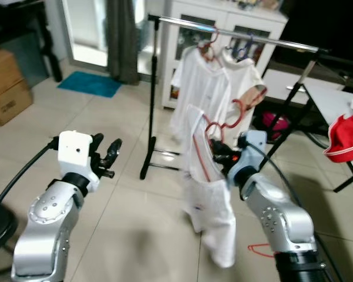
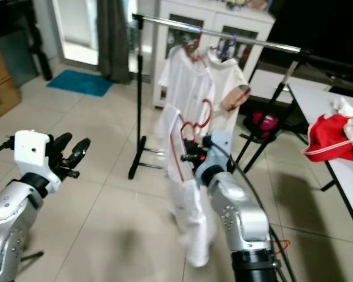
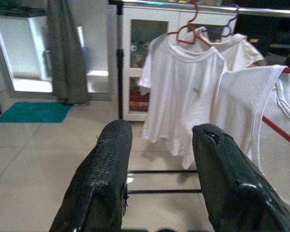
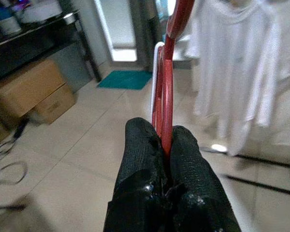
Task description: Hang hanger
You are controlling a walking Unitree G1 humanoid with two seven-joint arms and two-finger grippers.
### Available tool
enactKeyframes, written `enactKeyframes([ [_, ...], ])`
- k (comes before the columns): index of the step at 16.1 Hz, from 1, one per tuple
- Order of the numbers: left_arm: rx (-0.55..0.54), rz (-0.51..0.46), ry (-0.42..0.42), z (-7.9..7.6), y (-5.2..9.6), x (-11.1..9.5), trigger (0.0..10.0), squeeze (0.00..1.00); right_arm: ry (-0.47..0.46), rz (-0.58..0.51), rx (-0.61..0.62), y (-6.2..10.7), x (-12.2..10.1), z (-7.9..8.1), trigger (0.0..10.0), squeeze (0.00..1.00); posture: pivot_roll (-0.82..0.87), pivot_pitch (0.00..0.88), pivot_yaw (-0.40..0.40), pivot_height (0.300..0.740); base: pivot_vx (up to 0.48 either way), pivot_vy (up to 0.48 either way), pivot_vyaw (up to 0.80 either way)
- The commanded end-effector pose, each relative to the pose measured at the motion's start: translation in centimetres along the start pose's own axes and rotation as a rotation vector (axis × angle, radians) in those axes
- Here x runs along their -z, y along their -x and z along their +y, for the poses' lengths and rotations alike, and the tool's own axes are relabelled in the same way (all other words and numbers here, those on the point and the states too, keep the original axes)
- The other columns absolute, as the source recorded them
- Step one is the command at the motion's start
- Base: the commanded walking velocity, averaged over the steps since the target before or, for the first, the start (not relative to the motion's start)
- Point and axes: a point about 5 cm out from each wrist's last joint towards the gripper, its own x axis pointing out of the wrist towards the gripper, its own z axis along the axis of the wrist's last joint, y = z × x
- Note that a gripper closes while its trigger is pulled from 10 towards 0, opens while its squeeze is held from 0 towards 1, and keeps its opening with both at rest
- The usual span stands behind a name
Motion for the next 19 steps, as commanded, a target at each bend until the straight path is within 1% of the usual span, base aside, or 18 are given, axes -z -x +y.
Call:
enactKeyframes([
  [1, 0.026, 0.001, 0.003, -0.85, 0.01, -0.07, 10.0, 0.0, 0.006, -0.039, 0.028, 0.28, -1.18, -0.77, 10.0, 0.0, -0.03, 0.0, -0.091, 0.74, 0.368, 0.0, 0.0],
  [4, 0.026, 0.004, 0.002, -0.96, 0.12, -0.02, 10.0, 0.0, 0.005, -0.033, 0.027, 0.23, -0.99, -0.66, 10.0, 0.0, -0.03, 0.0, -0.097, 0.74, 0.368, 0.0, 0.0],
  [6, 0.031, 0.005, 0.001, -1.09, 0.2, -0.03, 10.0, 0.0, 0.066, -0.041, 0.058, 0.24, -0.92, -0.89, 10.0, 0.0, -0.02, 0.0, -0.098, 0.74, 0.368, 0.0, 0.0],
  [7, 0.034, 0.004, 0.002, -1.19, 0.24, -0.04, 10.0, 0.0, -0.002, -0.07, 0.037, 0.46, -0.92, -0.83, 10.0, 0.0, -0.02, 0.0, -0.099, 0.74, 0.368, 0.0, 0.0],
  [8, 0.037, 0.005, 0.003, -1.29, 0.27, -0.02, 10.0, 0.0, -0.022, -0.055, 0.05, 0.53, -0.64, -0.99, 10.0, 0.0, -0.02, 0.0, -0.094, 0.74, 0.371, 0.0, 0.0],
  [10, 0.048, 0.008, 0.002, -1.44, 0.16, 0.03, 10.0, 0.0, -0.016, -0.049, 0.076, 0.62, -0.51, -1.25, 10.0, 0.0, -0.03, 0.0, -0.09, 0.74, 0.371, 0.0, 0.0],
  [13, 0.054, 0.007, 0.002, -1.41, -0.11, -0.01, 10.0, 0.0, -0.008, -0.085, 0.096, 0.63, -0.92, -1.32, 10.0, 0.0, -0.03, 0.0, -0.085, 0.74, 0.371, 0.0, 0.0],
  [15, 0.062, 0.009, 0.002, -1.54, -0.18, 0.09, 10.0, 0.0, -0.044, -0.078, 0.081, 0.88, -0.77, -1.28, 10.0, 0.0, -0.04, 0.0, -0.084, 0.74, 0.369, 0.0, 0.0],
  [16, 0.063, 0.009, 0.003, -1.59, -0.21, 0.11, 10.0, 0.0, -0.042, -0.068, 0.064, 0.8, -0.71, -1.1, 10.0, 0.0, -0.04, 0.0, -0.084, 0.74, 0.371, 0.0, 0.0],
  [19, 0.057, 0.006, 0.016, -1.69, -0.26, 0.16, 10.0, 0.0, 0.017, -0.074, 0.071, 0.63, -0.88, -0.93, 10.0, 0.0, -0.04, 0.0, -0.089, 0.74, 0.366, 0.0, 0.0],
])
